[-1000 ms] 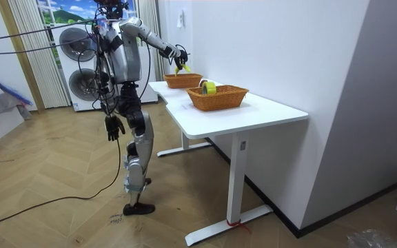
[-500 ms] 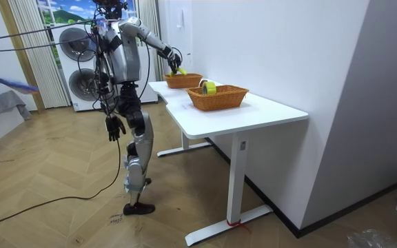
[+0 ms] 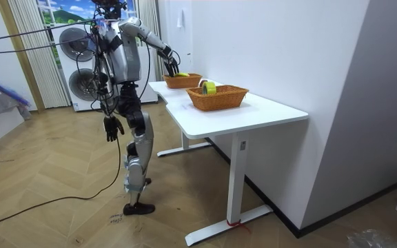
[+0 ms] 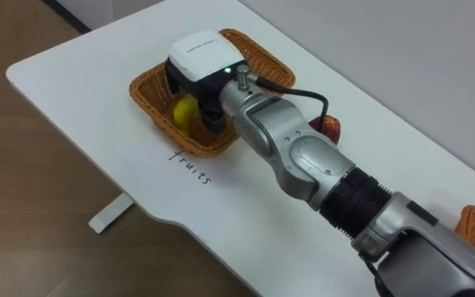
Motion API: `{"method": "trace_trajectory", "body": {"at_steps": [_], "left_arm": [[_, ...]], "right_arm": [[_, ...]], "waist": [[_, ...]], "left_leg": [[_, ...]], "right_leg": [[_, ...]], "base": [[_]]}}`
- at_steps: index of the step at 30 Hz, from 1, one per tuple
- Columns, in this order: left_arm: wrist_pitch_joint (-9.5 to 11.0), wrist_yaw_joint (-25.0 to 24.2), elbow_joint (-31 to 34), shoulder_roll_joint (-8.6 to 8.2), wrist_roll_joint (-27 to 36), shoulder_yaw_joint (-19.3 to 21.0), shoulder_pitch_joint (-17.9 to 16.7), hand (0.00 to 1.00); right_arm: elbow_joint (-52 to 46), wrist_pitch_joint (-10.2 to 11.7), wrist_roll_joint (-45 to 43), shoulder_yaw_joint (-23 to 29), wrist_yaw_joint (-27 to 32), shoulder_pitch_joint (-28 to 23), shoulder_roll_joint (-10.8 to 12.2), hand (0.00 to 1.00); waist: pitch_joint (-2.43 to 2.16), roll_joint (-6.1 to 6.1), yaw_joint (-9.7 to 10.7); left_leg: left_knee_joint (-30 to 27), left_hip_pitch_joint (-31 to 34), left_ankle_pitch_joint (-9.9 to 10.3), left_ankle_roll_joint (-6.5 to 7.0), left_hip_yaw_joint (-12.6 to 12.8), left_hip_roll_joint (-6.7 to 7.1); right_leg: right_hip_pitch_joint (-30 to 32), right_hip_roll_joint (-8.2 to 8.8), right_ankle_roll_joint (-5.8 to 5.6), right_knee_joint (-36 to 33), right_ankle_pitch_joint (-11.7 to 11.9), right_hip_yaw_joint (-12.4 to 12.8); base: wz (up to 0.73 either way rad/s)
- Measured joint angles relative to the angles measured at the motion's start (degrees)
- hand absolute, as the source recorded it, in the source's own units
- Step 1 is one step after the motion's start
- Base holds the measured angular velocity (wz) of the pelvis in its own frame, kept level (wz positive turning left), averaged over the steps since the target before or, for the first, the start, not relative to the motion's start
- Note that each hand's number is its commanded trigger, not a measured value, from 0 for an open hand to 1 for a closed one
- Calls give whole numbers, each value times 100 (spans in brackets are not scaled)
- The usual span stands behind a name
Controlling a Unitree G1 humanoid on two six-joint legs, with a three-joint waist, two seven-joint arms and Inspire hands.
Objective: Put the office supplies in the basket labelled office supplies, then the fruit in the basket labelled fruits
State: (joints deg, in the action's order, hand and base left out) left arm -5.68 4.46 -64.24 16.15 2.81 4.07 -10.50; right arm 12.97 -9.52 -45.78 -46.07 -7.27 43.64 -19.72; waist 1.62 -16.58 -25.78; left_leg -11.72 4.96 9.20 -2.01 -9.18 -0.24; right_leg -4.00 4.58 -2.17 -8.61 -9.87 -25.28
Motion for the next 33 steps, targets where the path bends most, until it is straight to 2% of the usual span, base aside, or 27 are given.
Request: {"method": "trace_trajectory", "body": {"at_steps": [8, 19, 29, 33], "left_arm": [[88, -81, -3, 10, -2, 1, 0, 0], [89, -84, 14, 1, -4, 0, -13, 0], [94, -40, 8, -17, -74, 4, 6, 0], [95, -19, 15, -24, -18, 7, -1, 0]], "right_arm": [[-8, 35, -1, -2, -41, 0, 0, 0], [-4, 98, 8, 38, -27, 1, -23, 0], [-39, 143, 6, 88, 119, 1, -193, 0], [-54, 244, 331, 524, 148, 4, -197, 0]], "waist": [[10, 13, 1], [7, 10, 37], [1, 2, 59], [1, 6, 184]], "left_leg": [[9, 10, 1, 0, 8, -2], [31, 8, 1, 0, -5, -2], [13, 24, 0, 0, -2, 1], [-15, 22, -1, 1, 7, 3]], "right_leg": [[15, 0, 0, 1, 0, 0], [23, 2, -1, 3, 0, -12], [27, 3, -1, 3, 0, -6], [13, 6, -1, 1, 0, 48]], "base": [[0], [0], [0], [0]]}}
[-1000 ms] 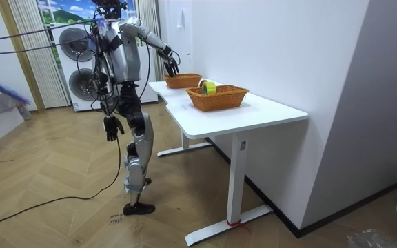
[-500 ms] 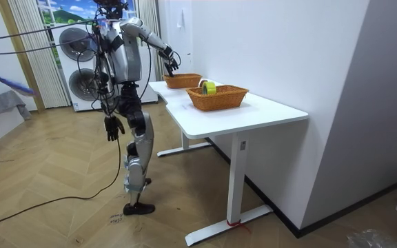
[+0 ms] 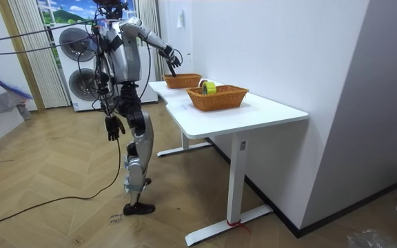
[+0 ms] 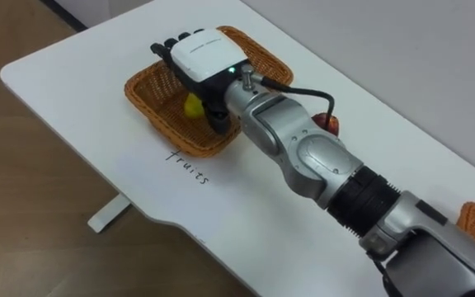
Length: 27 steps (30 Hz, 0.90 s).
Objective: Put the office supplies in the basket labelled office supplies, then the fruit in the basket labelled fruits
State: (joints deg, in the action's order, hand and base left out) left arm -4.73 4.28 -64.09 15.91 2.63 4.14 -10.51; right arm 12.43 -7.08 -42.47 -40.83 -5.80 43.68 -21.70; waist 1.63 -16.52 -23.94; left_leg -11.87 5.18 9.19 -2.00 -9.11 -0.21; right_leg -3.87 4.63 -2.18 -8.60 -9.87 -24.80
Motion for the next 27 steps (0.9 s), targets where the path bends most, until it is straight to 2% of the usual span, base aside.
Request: {"method": "trace_trajectory", "body": {"at_steps": [4, 6, 8, 9, 10, 11, 14, 18, 24, 27], "left_arm": [[3, 70, 6, -15, -46, 15, -25, 0], [-13, 140, 65, -56, -121, 17, -73, 0], [-39, 144, 123, -101, -187, 21, -113, 0], [-71, 147, 195, -132, -230, 31, -129, 0], [-80, 148, 237, -140, -229, 36, -143, 0], [-81, 166, 254, -156, -219, 32, -153, 0], [-118, 189, 256, -233, -218, 29, -248, 0], [-126, 272, 429, -261, -227, 35, -296, 0], [-168, 283, 596, -349, -219, 83, -305, 0], [-170, 282, 618, -387, -216, 75, -334, 0]], "right_arm": [[-167, 16, 516, 512, 185, 7, -146, 0], [-211, 23, 809, 928, 353, 5, -169, 0], [-209, 17, 938, 1186, 513, 1, -206, 0], [-209, 4, 1071, 1329, 606, -6, -297, 0], [-209, -1, 1093, 1364, 638, -6, -358, 0], [-209, 5, 1130, 1458, 655, -10, -468, 0], [-211, 5, 1301, 1734, 747, -18, -488, 0], [-236, -13, 1744, 2015, 894, -55, -577, 0], [-685, -51, 2113, 2532, 967, -228, -581, 0], [-676, -87, 2230, 2673, 1009, -297, -603, 0]], "waist": [[3, 58, 158], [2, 168, 332], [-3, 280, 385], [-8, 357, 426], [-14, 380, 445], [-23, 437, 531], [-78, 522, 655], [-95, 539, 865], [-163, 577, 1107], [-143, 614, 1140]], "left_leg": [[-48, -18, 1, 1, 40, 4], [-81, -11, 2, 0, 57, 7], [-76, -18, 2, 1, 113, 6], [-74, -18, 0, 2, 135, 5], [-76, -19, -2, 4, 145, 4], [-82, -31, -6, 6, 156, 2], [-79, -110, -11, 14, 272, -11], [-59, -166, -12, 17, 323, -37], [-31, -204, -16, 23, 339, -33], [15, -310, -17, 24, 344, -33]], "right_leg": [[-13, 2, 0, -3, 0, 96], [-20, 6, 0, -6, 0, 93], [-18, 10, 0, -5, 0, 122], [-13, 12, 0, -9, 0, 145], [-11, 13, 0, -11, 0, 148], [-14, 14, 1, -19, 1, 165], [-23, 22, 3, -35, 2, 283], [-2, 29, 4, -113, 2, 315], [-37, 40, 3, -112, 2, 285], [-120, 41, 2, -110, 2, 286]], "base": [[-6], [-3], [-13], [-13], [-6], [-11], [-17], [-7], [1], [0]]}}
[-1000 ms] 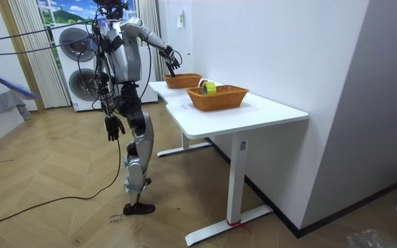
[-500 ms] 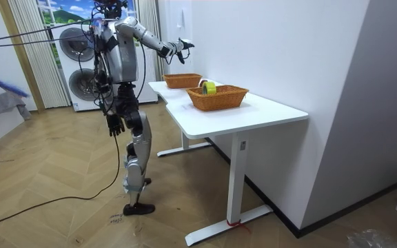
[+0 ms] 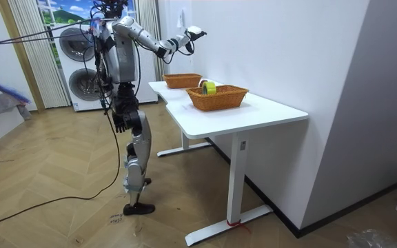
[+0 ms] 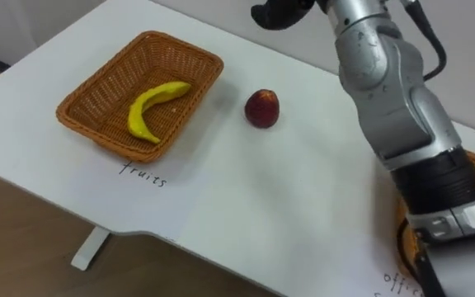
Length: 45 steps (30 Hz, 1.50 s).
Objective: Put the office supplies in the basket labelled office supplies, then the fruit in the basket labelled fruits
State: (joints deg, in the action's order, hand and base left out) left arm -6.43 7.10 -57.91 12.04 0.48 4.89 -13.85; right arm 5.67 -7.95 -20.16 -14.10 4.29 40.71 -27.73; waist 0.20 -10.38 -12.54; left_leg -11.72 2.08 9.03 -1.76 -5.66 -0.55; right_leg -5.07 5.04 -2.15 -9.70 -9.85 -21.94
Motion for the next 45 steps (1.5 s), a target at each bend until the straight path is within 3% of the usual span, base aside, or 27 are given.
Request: {"method": "trace_trajectory", "body": {"at_steps": [5, 11, 17, 21, 26, 31, 35, 45], "left_arm": [[3, -6, -173, -24, -14, -5, -6, 0], [-149, -64, -180, -53, -13, -3, -200, 0], [-269, -258, -165, -130, -12, -70, -241, 0], [-340, -270, -114, -107, -4, -138, -216, 0], [-495, -232, 32, -98, -16, -172, -232, 0], [-539, -236, 246, -107, -8, -172, -300, 0], [-568, -185, 274, -122, -4, -172, -307, 0], [-636, -104, 277, -142, -15, -172, -329, 0]], "right_arm": [[193, -16, 351, 25, 0, -293, -89, 0], [982, -54, 1097, 28, -53, -479, -89, 0], [1217, -94, 1224, -36, -240, -516, -83, 0], [1825, -159, 2109, -57, -319, -513, -53, 0], [2429, -353, 3317, -53, -233, -514, 186, 0], [2613, -352, 3993, -42, -150, -514, 419, 0], [2660, -345, 4466, -37, 16, -514, 567, 0], [2725, -343, 4945, -37, -26, -514, 667, 0]], "waist": [[13, 17, 24], [40, 54, -49], [74, 103, -89], [38, 53, -234], [43, 43, -320], [94, 122, -363], [100, 145, -355], [37, 258, -365]], "left_leg": [[58, -80, 2, 1, 5, -1], [26, -70, 0, 1, 7, -2], [15, -49, -1, 0, 7, -1], [-1, -71, -1, 2, 6, -1], [-12, 50, -3, 2, -76, 11], [-76, 141, -5, 0, -155, 26], [-159, 312, -6, 0, -205, 40], [-203, 375, -9, -3, -227, 40]], "right_leg": [[-99, 0, -1, 1, 0, -7], [-94, 2, -1, 0, -1, -3], [-77, 0, -2, 1, -1, -5], [-94, 2, -2, 2, -1, -7], [-63, 6, -2, 9, -1, -138], [-55, 2, -3, 11, -2, -212], [41, 2, -3, 10, -2, -275], [104, 5, -2, 6, -2, -350]], "base": [[0], [0], [0], [1], [9], [12], [11], [3]]}}
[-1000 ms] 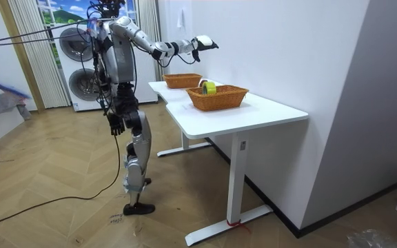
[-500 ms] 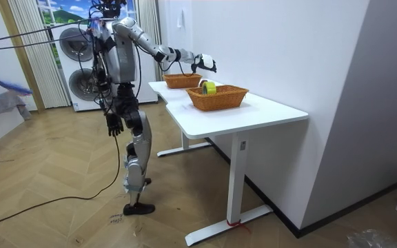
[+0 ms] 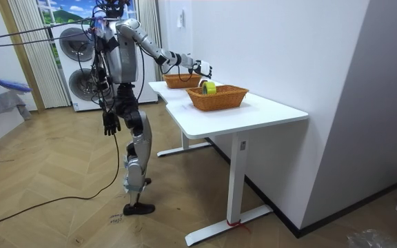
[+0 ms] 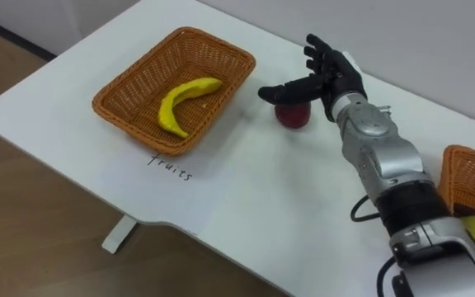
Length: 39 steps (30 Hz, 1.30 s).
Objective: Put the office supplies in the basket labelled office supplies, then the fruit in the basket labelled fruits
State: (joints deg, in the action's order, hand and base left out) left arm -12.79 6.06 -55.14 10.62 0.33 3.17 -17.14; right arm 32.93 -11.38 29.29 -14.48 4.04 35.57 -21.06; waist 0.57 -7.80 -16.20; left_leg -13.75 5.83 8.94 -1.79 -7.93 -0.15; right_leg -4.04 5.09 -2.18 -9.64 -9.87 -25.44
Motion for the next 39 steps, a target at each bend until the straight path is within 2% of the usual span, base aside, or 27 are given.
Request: {"method": "trace_trajectory", "body": {"at_steps": [13, 20, 24, 30, 39], "left_arm": [[-54, 122, 2, -32, 17, -3, 0, 0], [47, 222, 0, -78, 11, -2, -27, 0], [106, 228, 3, -74, 11, -3, -25, 0], [159, 223, -16, -72, 8, -17, -21, 0], [138, 54, -11, -57, 5, -166, -25, 0]], "right_arm": [[8, 0, 111, -4, -40, 0, 2, 0], [46, 25, -771, 0, 143, 0, 2, 0], [238, 162, -1171, 0, 301, 0, 4, 0], [361, 181, -1619, 0, 490, 0, 18, 0], [495, 197, -1632, 0, 883, 0, 122, 0]], "waist": [[9, 20, 8], [13, 23, 10], [20, 16, 9], [31, 7, 14], [44, 23, 6]], "left_leg": [[20, 1, -1, -1, 21, -3], [17, 0, -1, -2, 28, -2], [19, 11, -1, -2, 11, -1], [16, 53, -2, -3, 6, -1], [4, 118, -3, -4, -15, 1]], "right_leg": [[17, 1, 0, -3, 0, 13], [21, 1, 0, -2, 0, 12], [20, -1, 0, -1, 0, 8], [49, -4, 0, 1, 0, 7], [93, -5, 0, 1, 0, -28]], "base": [[0], [0], [0], [0], [0]]}}
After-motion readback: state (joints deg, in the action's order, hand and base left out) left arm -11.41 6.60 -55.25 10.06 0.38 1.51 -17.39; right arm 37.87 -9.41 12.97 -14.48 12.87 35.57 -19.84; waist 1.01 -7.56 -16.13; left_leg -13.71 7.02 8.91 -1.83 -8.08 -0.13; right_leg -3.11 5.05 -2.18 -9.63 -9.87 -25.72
